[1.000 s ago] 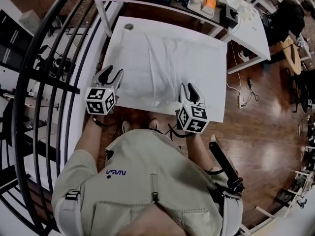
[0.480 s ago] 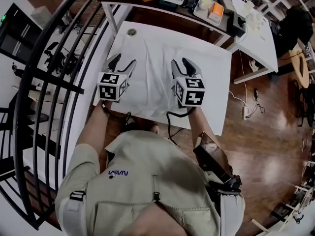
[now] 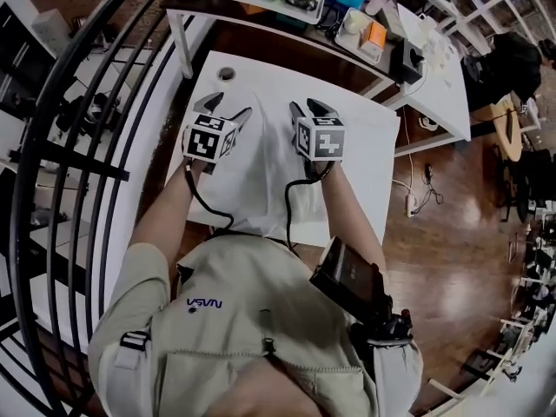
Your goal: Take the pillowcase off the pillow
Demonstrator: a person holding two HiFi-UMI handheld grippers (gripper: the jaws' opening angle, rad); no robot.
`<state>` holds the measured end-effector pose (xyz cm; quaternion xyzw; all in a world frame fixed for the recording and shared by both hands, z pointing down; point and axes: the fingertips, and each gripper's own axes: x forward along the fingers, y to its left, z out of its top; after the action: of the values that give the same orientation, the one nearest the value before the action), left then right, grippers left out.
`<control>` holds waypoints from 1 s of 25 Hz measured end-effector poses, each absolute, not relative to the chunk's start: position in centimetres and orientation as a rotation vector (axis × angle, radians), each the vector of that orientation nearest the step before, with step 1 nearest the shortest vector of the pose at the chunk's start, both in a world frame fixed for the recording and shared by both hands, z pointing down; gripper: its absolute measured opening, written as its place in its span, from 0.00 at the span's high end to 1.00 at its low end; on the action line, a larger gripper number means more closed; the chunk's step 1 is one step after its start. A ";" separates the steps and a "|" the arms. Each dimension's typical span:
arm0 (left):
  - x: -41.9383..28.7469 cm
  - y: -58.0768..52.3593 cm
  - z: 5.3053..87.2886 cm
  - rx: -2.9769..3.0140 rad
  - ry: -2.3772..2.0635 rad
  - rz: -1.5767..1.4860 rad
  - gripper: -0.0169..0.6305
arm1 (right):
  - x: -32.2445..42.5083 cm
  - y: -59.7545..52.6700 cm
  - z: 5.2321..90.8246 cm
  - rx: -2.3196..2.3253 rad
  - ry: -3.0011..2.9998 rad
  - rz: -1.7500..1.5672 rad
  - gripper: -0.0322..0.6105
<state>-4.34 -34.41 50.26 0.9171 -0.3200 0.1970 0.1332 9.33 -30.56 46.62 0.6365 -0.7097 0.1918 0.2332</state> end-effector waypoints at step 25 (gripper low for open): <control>-3.0 -29.8 50.4 2.836 -0.804 0.640 0.94 | 13.9 -33.5 54.0 1.522 -1.567 0.570 0.94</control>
<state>-3.02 -29.78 50.43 0.9383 -0.2660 0.2118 0.0626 13.88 -33.53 53.97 0.6093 -0.6274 0.2281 0.4278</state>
